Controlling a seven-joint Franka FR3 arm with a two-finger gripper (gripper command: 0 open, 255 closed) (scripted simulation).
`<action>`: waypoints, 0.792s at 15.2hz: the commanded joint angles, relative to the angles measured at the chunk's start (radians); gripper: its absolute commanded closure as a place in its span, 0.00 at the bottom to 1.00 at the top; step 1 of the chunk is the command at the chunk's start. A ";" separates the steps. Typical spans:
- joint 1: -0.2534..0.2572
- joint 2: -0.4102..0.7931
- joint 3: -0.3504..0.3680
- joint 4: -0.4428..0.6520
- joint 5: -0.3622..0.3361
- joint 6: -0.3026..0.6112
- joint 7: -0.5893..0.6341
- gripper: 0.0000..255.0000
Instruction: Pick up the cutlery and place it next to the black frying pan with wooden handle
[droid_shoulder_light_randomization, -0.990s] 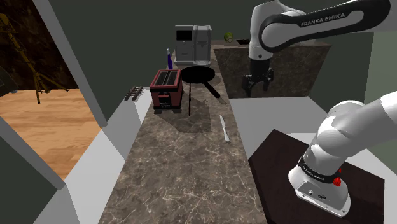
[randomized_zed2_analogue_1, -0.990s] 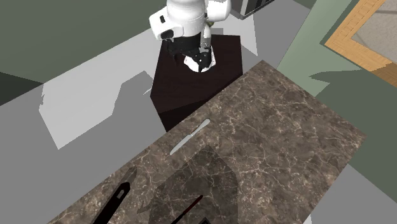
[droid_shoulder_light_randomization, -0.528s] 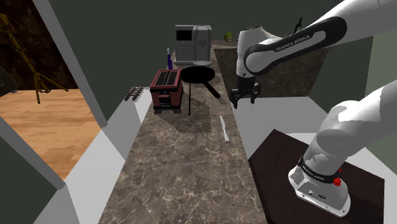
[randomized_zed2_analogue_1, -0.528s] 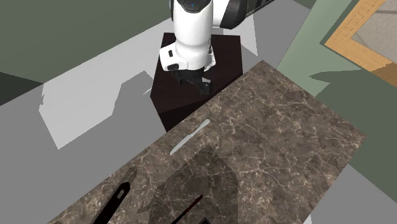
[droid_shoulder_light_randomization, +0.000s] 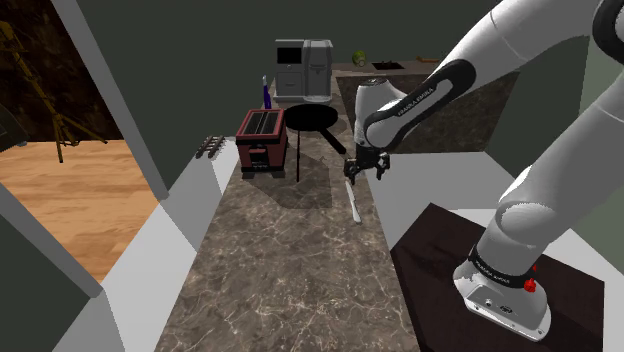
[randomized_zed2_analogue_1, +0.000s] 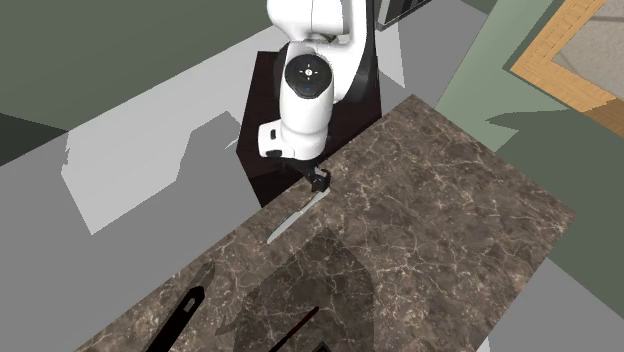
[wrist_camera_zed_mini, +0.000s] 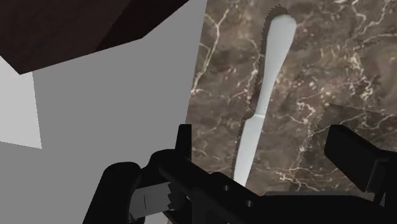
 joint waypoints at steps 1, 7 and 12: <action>-0.015 0.095 0.009 0.021 -0.031 0.086 0.060 0.00; -0.029 0.330 -0.001 0.108 -0.154 0.252 0.238 0.00; -0.024 0.404 -0.020 0.115 -0.198 0.317 0.270 0.00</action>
